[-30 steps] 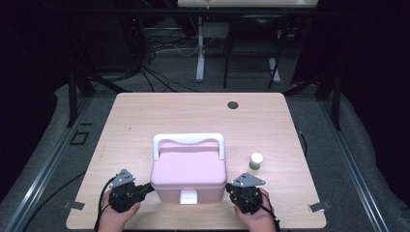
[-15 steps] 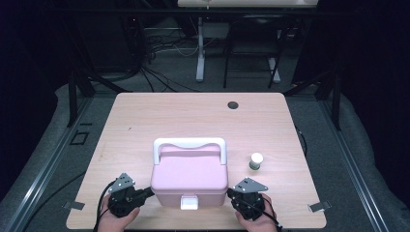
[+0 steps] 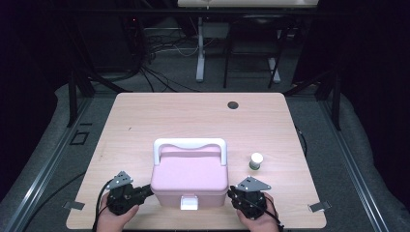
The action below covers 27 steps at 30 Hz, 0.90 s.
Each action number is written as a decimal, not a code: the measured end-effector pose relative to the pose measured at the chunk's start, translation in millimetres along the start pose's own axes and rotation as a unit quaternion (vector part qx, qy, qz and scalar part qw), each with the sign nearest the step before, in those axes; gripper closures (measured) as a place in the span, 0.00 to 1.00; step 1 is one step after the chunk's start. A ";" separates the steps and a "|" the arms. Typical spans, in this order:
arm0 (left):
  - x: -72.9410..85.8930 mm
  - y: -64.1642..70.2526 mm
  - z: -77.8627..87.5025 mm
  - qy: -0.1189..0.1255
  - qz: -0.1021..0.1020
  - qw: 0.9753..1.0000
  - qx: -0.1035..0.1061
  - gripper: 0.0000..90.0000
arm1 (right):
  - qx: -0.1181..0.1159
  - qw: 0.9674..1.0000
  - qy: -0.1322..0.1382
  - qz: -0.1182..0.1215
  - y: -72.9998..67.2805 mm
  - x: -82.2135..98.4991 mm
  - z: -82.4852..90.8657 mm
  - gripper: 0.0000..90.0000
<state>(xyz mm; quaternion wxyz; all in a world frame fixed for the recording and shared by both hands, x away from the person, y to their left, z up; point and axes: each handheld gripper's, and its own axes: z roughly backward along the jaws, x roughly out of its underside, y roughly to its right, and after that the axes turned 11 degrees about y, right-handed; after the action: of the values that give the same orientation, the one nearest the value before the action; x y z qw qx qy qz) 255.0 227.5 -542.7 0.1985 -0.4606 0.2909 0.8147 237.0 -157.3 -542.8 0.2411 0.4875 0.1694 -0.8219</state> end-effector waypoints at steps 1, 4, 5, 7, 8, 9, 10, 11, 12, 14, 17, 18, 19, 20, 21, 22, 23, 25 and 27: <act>-0.6 -0.8 0.5 0.001 0.002 1.000 0.001 0.86 | -0.002 1.000 -0.002 -0.006 1.5 -0.3 0.1 0.82; -1.5 -3.2 1.2 0.007 0.004 1.000 -0.004 0.81 | -0.003 1.000 0.006 -0.014 6.9 -0.6 -1.5 0.77; -1.5 -3.2 1.2 0.007 0.004 1.000 -0.004 0.79 | -0.003 1.000 0.006 -0.014 6.9 -0.6 -1.5 0.77; -2.1 -6.2 1.7 0.007 0.005 1.000 -0.009 0.78 | -0.001 1.000 0.011 -0.014 9.1 -1.4 -2.1 0.75; -2.5 -7.0 2.3 0.005 0.007 1.000 -0.011 0.76 | -0.001 1.000 0.014 -0.013 10.2 -1.7 -2.2 0.74; -3.0 -8.2 2.7 0.008 0.007 1.000 -0.011 0.75 | -0.002 1.000 0.015 -0.012 10.7 -1.9 -1.9 0.74; -4.3 -9.8 4.1 0.009 0.007 1.000 -0.013 0.74 | -0.001 1.000 0.018 -0.011 12.0 -3.1 -1.4 0.72; -4.3 -9.8 4.1 0.009 0.007 1.000 -0.013 0.73 | -0.001 1.000 0.018 -0.011 12.0 -3.1 -1.4 0.72; -5.5 -11.3 4.9 0.009 0.009 1.000 -0.012 0.73 | -0.001 1.000 0.018 -0.013 12.6 -3.7 -1.3 0.71; -7.2 -13.1 5.9 0.008 0.011 1.000 -0.012 0.70 | 0.000 1.000 0.016 -0.018 15.5 -6.1 -0.3 0.69; -10.4 -15.3 8.4 0.003 0.010 1.000 -0.013 0.69 | 0.001 0.999 0.020 -0.025 19.6 -8.7 2.7 0.67; -12.1 -16.1 9.4 0.003 0.011 1.000 -0.012 0.68 | 0.000 0.999 0.021 -0.025 21.1 -9.9 4.2 0.67; -13.5 -16.7 10.2 0.003 0.011 1.000 -0.011 0.68 | -0.002 0.999 0.022 -0.027 21.9 -11.0 5.4 0.67; -15.3 -17.2 11.2 0.003 0.010 1.000 -0.011 0.67 | -0.003 0.999 0.022 -0.028 23.1 -12.6 7.0 0.67; -17.2 -17.8 12.3 0.004 0.010 1.000 -0.010 0.67 | -0.004 0.999 0.022 -0.032 24.0 -14.3 8.3 0.67; -17.2 -17.8 12.3 0.004 0.010 1.000 -0.010 0.67 | -0.006 0.999 0.024 -0.031 25.3 -15.9 9.6 0.67; -21.4 -18.0 14.4 0.009 0.010 1.000 -0.009 0.67 | -0.008 0.999 0.023 -0.034 26.1 -17.7 11.3 0.67; -26.4 -17.6 16.9 0.011 0.005 1.000 -0.009 0.67 | -0.008 0.999 0.027 -0.041 27.8 -21.3 14.0 0.67; -29.2 -17.5 18.1 0.012 0.004 1.000 -0.008 0.68 | -0.011 0.999 0.026 -0.041 28.8 -22.8 15.1 0.67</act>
<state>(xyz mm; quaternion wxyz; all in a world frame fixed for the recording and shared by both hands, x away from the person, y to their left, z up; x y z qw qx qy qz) 268.4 250.9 -515.1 0.1881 -0.4702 0.2891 0.8123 251.6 -183.6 -516.8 0.2078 0.4990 0.2042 -0.8162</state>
